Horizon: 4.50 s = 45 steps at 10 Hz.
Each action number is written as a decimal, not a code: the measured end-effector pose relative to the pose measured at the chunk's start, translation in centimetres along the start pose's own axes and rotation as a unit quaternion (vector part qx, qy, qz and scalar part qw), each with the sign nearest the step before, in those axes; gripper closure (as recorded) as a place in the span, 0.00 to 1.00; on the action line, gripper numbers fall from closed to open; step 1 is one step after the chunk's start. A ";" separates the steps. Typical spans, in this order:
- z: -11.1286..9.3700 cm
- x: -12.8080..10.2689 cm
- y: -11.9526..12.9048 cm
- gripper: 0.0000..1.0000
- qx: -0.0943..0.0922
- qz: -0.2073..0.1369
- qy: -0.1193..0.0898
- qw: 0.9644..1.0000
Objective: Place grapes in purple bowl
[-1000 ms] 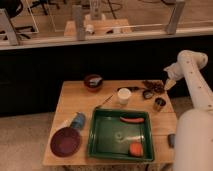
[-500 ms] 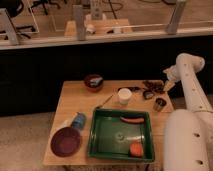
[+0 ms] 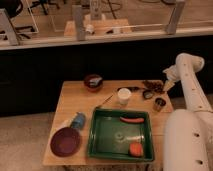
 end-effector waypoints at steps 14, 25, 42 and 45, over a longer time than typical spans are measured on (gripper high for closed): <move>3.0 -0.5 3.8 0.20 -0.038 0.024 -0.010 0.999; 2.3 -1.8 6.7 0.20 -0.046 0.016 -0.044 0.998; 0.9 -3.4 6.4 0.20 -0.042 0.011 -0.049 0.998; 1.5 -3.4 5.5 0.20 -0.040 0.009 -0.048 0.998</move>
